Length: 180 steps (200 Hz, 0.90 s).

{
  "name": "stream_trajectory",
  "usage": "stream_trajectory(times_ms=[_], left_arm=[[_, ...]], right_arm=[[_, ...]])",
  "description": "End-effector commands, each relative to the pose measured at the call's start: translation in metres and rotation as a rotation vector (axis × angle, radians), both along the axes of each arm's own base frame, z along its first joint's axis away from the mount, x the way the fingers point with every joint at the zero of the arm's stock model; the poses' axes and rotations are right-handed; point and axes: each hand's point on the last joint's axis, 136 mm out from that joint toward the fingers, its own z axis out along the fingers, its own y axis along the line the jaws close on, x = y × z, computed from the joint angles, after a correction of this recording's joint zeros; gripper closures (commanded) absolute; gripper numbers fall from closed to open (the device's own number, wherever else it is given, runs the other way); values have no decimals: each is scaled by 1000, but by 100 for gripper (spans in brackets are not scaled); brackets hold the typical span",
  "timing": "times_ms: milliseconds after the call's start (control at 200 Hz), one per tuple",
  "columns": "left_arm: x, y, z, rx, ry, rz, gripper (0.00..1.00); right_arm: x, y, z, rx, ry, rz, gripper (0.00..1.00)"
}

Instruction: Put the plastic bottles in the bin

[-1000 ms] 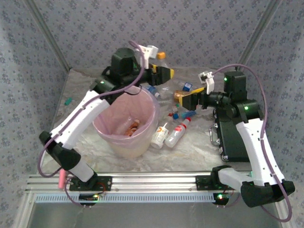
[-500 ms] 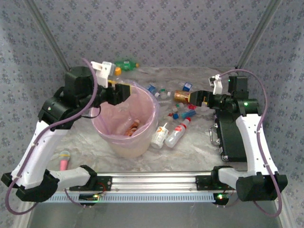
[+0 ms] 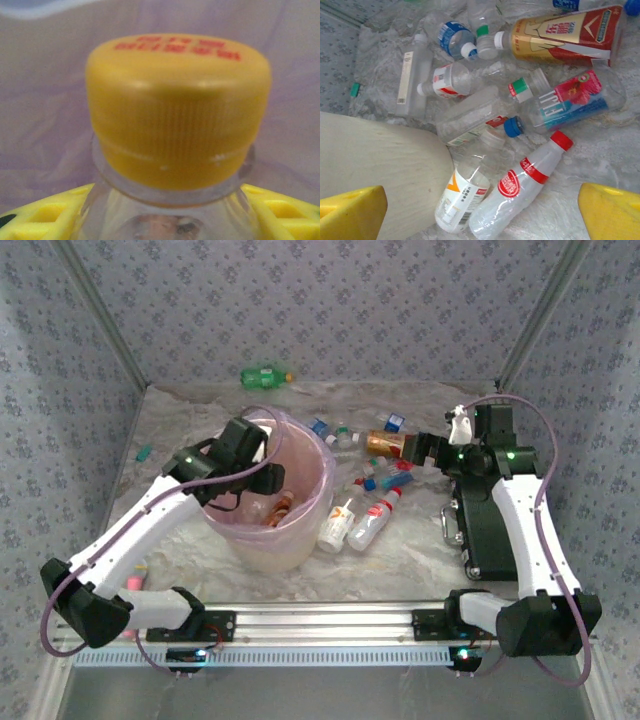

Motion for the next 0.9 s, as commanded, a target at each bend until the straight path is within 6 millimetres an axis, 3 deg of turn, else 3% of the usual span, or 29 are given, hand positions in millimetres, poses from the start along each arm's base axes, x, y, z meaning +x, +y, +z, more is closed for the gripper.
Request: stream_trajectory(times_ms=[0,15,120,285,425,735,895], left_arm=[[3,-14,-4,-86,-12,22,100],[3,-15,-6,-88,-9,22,100],[6,-18,-22,-91,6,29,100],[4,-17,-52,-58,46,35,100],[8,-25,-66,-76,51,28,100],[12,-25,-97,-57,58,39,100],[13,-25,-109,-58,54,41,97]], right_arm=[[-5,-9,-10,-17,51,-60,0],[-8,-9,-22,-18,86,-64,0],[-12,-9,-41,-3,145,-83,0],[-15,-9,-53,10,177,-96,0],[-17,-8,-59,20,199,-105,0],[-36,2,-111,20,329,-169,0],[-31,9,-124,-17,314,-204,6]])
